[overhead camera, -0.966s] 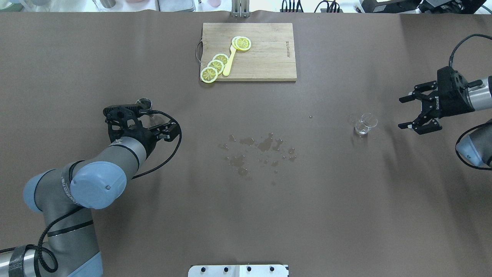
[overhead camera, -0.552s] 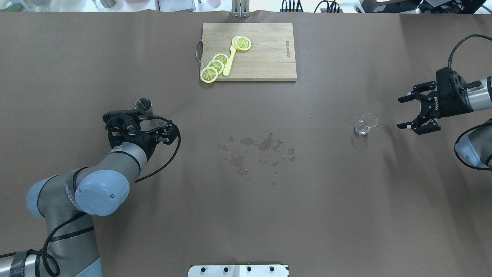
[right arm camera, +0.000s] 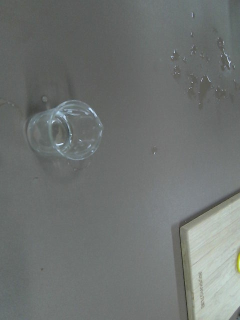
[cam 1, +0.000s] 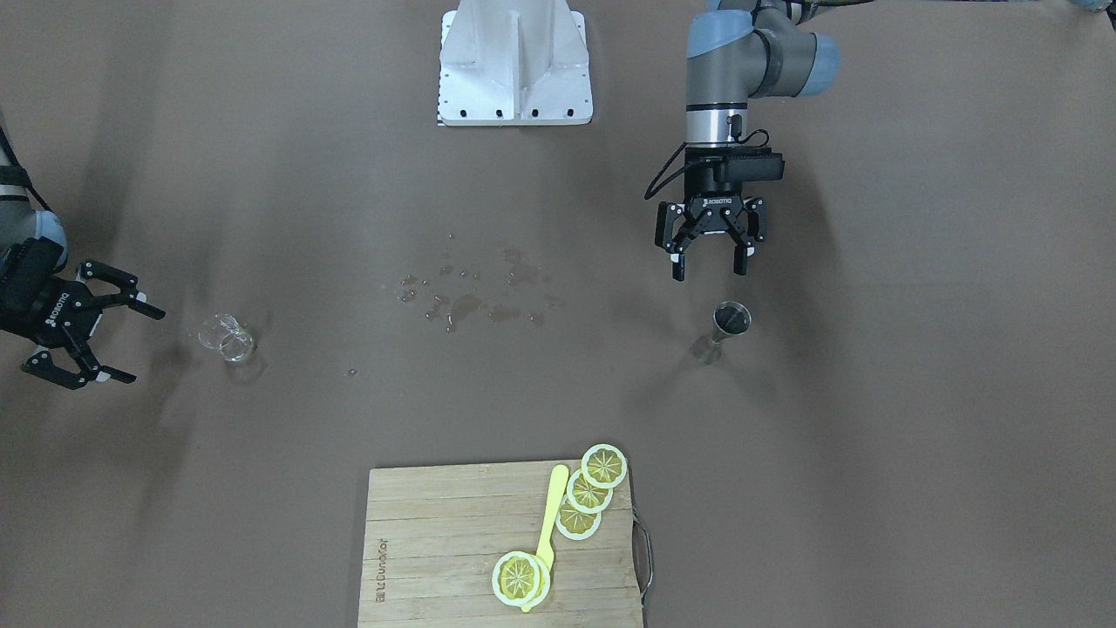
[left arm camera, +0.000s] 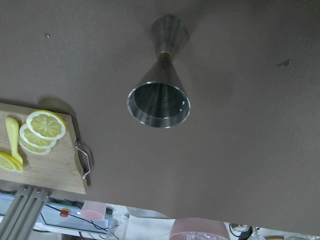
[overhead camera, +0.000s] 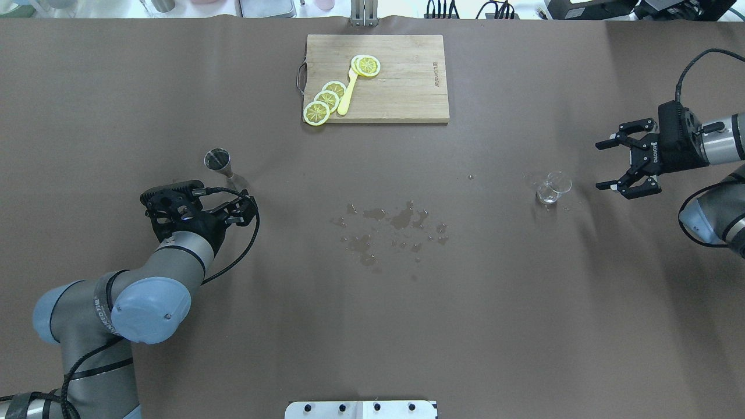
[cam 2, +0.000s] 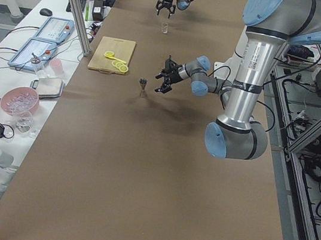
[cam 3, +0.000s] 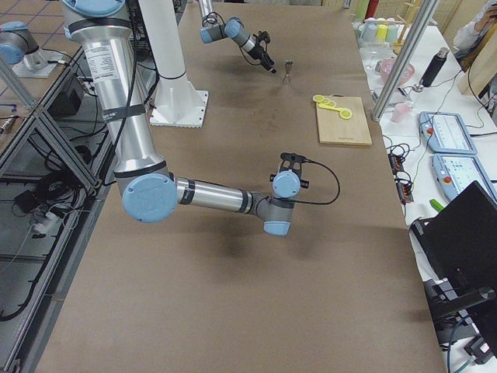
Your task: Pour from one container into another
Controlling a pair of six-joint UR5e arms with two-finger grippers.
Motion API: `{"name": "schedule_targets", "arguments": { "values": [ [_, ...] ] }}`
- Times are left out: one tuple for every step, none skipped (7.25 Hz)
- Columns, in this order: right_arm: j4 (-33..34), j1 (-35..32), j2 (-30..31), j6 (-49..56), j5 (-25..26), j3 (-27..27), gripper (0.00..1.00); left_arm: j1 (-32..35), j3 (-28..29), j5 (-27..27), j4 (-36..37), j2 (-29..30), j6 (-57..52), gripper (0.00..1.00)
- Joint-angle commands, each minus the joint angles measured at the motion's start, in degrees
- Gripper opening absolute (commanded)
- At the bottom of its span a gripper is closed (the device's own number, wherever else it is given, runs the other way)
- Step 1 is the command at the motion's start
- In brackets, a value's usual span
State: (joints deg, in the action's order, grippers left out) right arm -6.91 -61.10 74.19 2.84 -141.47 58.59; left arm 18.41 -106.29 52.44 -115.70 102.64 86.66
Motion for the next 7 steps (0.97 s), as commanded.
{"name": "schedule_targets", "arguments": {
  "values": [
    [-5.80,0.28,-2.02,-0.46,-0.47,-3.73,0.94,-0.04,1.43,-5.65,-0.31,0.02,0.35,0.98],
    [-6.35,0.80,-2.12,-1.68,-1.69,-4.35,0.94,-0.04,1.96,-6.81,-0.31,0.11,0.44,0.98],
    [-7.32,1.94,-2.38,-1.87,-1.70,-5.05,0.94,-0.21,3.36,-6.91,-0.31,0.80,0.44,0.98],
    [-7.33,2.91,-2.38,-1.87,-1.70,-5.06,0.94,-0.21,4.50,-6.91,-0.40,1.59,0.44,0.98],
    [-7.41,3.79,-2.38,-1.78,-1.53,-5.06,0.94,-0.21,5.56,-6.91,-0.49,2.56,0.44,0.98],
    [-7.41,4.14,-2.38,-1.78,-0.92,-5.06,0.94,-0.21,6.52,-6.91,-0.49,3.00,0.44,0.98],
    [-7.41,4.41,-2.82,-1.78,-0.13,-6.10,0.94,-0.21,7.06,-7.00,-0.58,3.44,0.44,0.98]
  ]
}}
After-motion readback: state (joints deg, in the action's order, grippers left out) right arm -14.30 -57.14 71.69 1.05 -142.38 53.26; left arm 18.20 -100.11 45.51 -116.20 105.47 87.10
